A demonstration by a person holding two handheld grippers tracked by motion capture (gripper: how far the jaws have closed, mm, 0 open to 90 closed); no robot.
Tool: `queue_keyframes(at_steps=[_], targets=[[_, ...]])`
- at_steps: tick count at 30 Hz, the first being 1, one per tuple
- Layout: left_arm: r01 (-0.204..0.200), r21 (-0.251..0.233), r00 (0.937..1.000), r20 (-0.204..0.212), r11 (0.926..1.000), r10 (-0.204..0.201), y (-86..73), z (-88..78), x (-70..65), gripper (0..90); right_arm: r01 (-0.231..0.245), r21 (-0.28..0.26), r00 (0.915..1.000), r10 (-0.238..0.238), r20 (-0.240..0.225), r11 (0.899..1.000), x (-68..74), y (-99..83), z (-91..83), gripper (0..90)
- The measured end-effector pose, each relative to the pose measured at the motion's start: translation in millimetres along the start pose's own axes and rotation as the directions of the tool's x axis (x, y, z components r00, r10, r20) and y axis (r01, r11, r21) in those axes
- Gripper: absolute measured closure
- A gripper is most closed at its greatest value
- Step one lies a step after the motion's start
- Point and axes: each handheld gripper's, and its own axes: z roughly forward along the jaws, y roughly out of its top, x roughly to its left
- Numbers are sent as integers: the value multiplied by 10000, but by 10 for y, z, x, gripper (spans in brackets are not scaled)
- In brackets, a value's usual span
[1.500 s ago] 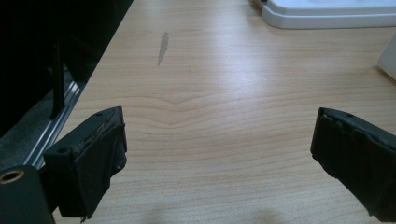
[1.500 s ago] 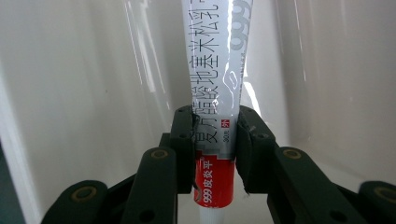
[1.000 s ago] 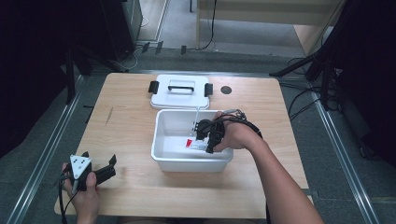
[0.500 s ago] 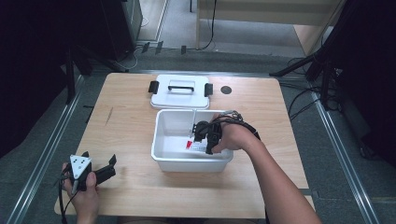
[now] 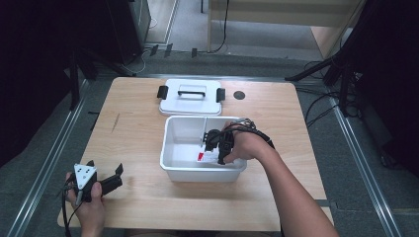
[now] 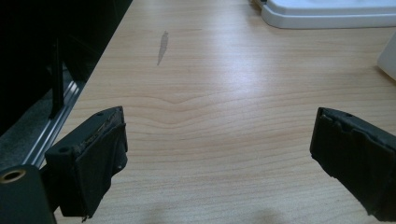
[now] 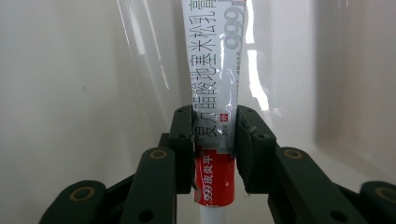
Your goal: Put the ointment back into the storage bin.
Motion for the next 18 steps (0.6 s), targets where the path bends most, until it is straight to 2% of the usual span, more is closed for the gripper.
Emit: queue_keyframes(at_steps=[18], targets=[[28, -25, 10000, 5, 10000, -28, -1, 1, 0, 44, 58, 64, 10000, -58, -19, 10000, 0, 7, 5, 735]])
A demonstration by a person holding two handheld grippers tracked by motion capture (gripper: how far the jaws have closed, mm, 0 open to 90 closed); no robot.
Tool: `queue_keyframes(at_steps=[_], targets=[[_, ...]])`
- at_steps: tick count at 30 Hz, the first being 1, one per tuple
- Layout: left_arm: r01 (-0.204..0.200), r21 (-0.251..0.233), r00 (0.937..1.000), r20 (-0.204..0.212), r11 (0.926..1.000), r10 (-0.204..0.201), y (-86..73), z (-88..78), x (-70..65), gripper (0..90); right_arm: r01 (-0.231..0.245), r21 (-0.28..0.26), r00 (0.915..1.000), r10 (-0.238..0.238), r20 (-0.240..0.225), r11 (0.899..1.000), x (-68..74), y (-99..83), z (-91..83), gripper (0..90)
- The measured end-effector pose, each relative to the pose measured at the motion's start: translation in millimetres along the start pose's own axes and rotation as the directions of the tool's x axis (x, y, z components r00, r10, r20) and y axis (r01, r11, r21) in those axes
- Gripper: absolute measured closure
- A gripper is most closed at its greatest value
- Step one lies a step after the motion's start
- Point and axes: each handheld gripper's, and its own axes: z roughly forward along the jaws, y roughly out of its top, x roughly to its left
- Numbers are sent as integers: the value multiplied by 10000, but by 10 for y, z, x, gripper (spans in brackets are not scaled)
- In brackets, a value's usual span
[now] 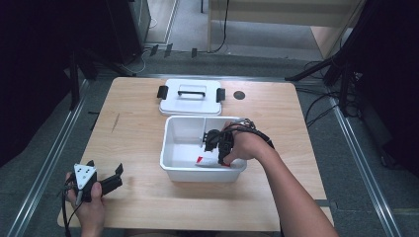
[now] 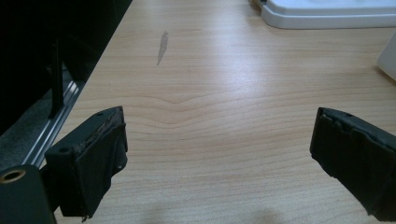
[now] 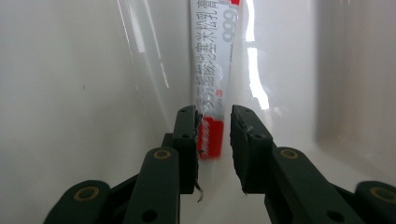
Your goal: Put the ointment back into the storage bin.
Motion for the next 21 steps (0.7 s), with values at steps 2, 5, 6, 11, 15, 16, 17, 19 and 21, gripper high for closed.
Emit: queue_keyframes(at_steps=[2, 5, 6, 11, 15, 16, 17, 19, 21], targets=[[-3, 7, 10000, -2, 10000, 3, 0, -1, 1, 44, 10, -9, 10000, -10, -8, 10000, 1, -4, 4, 734], [0, 7, 10000, -2, 10000, 0, 0, 0, 0, 44, -19, 8, 10000, 19, 7, 10000, 2, -8, -1, 731], [1, -1, 10000, -2, 10000, -1, 0, 0, 0, 44, -82, -61, 10000, 82, 8, 9999, 2, -13, -18, 731], [-9, 7, 10000, 0, 10000, 9, 0, 0, 0, 44, -101, -215, 9999, 101, -5, 9997, 4, -27, -85, 737], [-23, 27, 10000, 7, 10000, 23, 1, -1, -1, 44, -237, -461, 9997, 238, 5, 9987, 4, -53, -179, 739], [-25, 30, 10000, 8, 10000, 25, 1, -1, -1, 44, -222, -561, 9998, 223, 7, 9982, -1, -62, -205, 739], [-23, 19, 10000, 1, 10000, 23, 0, 0, -2, 44, -178, -660, 9998, 179, 9, 9977, -6, -71, -228, 739], [-27, 26, 10000, 4, 10000, 27, 1, 0, -2, 44, -239, -648, 9997, 241, 28, 9976, -4, -84, -257, 738], [-22, 15, 10000, -6, 10000, 22, 1, 2, -5, 44, -240, -750, 9996, 249, 110, 9969, -11, -113, -318, 737]])
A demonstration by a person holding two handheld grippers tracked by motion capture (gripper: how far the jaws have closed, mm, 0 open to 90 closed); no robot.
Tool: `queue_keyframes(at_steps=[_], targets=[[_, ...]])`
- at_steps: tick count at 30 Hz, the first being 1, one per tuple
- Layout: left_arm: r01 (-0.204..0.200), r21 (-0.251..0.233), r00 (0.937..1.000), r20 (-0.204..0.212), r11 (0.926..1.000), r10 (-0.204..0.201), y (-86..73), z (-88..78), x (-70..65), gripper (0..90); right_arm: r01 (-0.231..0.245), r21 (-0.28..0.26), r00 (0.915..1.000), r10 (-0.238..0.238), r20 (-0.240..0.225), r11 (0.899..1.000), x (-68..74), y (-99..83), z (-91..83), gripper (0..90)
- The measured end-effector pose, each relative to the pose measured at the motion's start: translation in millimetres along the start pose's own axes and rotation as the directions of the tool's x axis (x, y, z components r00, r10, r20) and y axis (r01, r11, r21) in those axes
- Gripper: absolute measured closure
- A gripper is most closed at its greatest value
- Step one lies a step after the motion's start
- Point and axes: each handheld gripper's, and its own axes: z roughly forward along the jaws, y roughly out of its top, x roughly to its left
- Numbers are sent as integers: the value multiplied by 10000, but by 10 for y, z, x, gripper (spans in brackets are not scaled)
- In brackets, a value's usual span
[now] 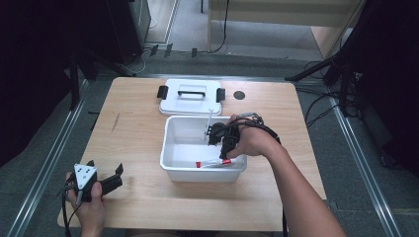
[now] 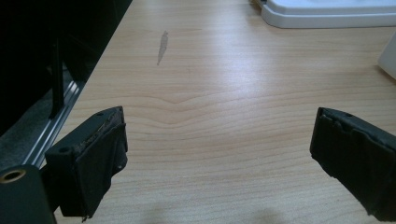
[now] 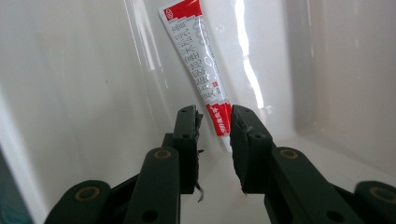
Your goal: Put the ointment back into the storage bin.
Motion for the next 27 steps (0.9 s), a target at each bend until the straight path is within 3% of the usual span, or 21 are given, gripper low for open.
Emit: queue_keyframes(at_steps=[5, 18, 27], targets=[[2, -3, 10000, -8, 10000, -2, 0, 2, -2, 44, -373, -218, 9992, 376, 114, 9991, -8, -80, -187, 728], [-33, 16, 10000, 1, 10000, 33, 1, 0, -1, 44, -704, -1046, 9969, 737, 286, 9920, -42, -306, -589, 720], [-50, 14, 10000, 1, 10000, 50, 1, -2, -2, 44, -1287, -1475, 9897, 1364, 437, 9807, -120, -610, -822, 710]])
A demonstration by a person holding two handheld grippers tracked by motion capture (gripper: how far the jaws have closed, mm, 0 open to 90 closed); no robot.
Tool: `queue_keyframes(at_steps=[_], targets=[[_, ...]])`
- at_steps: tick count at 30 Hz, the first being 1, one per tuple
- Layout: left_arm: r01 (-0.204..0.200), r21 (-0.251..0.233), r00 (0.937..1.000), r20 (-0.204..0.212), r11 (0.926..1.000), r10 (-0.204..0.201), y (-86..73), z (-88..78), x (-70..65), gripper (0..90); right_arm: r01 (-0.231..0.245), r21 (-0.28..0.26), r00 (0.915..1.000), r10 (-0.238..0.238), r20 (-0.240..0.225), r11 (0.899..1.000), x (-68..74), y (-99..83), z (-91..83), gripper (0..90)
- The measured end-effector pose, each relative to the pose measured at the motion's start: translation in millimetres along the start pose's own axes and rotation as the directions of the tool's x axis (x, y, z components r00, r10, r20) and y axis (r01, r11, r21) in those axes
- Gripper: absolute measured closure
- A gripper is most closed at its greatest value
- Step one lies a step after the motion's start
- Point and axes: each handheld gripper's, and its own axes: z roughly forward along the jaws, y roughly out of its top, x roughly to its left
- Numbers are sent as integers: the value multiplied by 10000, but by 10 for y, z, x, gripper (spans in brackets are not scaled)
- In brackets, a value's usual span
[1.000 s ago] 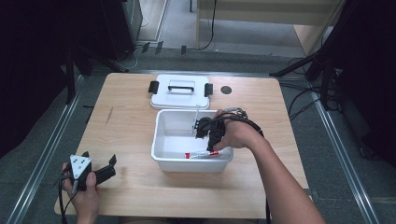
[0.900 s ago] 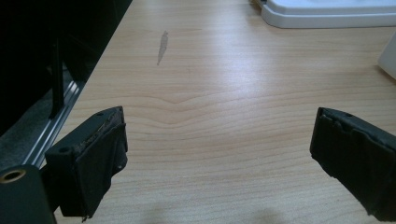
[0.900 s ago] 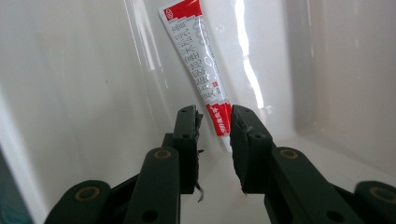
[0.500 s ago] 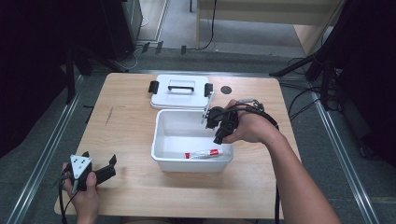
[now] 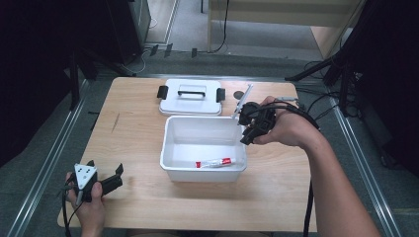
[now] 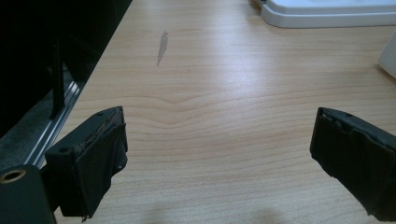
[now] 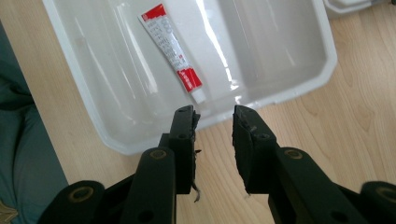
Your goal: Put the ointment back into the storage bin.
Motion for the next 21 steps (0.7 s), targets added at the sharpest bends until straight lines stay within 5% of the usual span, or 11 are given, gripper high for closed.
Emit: queue_keyframes(at_steps=[13, 21], targets=[[-11, -11, 10000, -29, 10000, 11, -1, 1, -5, 44, -940, -108, 9955, 941, 117, 9955, -138, -414, -7, 672], [-23, -11, 10000, -14, 10000, 23, -2, -2, -5, 44, -1847, -572, 9820, 1866, 292, 9811, -201, -712, 169, 592]])
